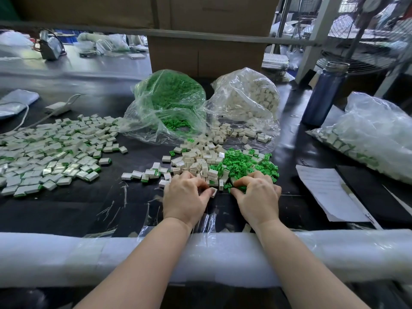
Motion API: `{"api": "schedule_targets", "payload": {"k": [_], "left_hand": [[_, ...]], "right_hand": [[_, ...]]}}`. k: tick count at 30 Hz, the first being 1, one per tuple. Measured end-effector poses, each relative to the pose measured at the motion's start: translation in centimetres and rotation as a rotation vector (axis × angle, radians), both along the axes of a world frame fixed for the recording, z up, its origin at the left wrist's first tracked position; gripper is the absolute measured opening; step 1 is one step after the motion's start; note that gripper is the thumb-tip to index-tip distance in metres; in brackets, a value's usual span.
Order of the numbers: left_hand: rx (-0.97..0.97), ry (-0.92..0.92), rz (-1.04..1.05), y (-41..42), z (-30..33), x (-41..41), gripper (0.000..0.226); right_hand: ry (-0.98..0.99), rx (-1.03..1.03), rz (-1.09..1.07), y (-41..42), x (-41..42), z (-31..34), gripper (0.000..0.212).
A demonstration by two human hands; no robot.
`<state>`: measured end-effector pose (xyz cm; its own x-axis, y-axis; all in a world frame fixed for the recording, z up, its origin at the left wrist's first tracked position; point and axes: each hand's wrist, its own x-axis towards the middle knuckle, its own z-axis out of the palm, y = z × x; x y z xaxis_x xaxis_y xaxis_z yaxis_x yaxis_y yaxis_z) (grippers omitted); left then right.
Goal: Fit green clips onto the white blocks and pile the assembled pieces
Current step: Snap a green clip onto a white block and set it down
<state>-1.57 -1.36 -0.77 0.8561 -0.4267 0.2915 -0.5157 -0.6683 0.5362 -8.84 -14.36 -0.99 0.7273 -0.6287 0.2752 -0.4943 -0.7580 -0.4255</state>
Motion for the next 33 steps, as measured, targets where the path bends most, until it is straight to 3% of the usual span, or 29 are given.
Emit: {"api": "schedule_targets", "payload": {"k": [9,15,18,24,33], "left_hand": [[0.054,0.058,-0.109,-0.30,-0.43,0.25,0.030],[-0.100,0.106,-0.209,0.00,-0.09,0.10,0.014],[-0.165,0.152,-0.243,0.07,0.21,0.05,0.012],[-0.180,0.184,-0.245,0.08,0.21,0.04,0.012],[-0.202,0.247,-0.246,0.08,-0.01,0.16,0.014]], "right_hand": [[0.002,-0.048,0.047,0.12,0.05,-0.14,0.012],[-0.066,-0.069,0.113,0.41,-0.05,0.11,0.004],[-0.090,-0.050,0.119,0.36,-0.05,0.10,0.012],[0.026,-0.080,0.097,0.20,0.08,-0.26,0.017],[-0.004,-0.146,0.121,0.39,0.06,-0.30,0.011]]}}
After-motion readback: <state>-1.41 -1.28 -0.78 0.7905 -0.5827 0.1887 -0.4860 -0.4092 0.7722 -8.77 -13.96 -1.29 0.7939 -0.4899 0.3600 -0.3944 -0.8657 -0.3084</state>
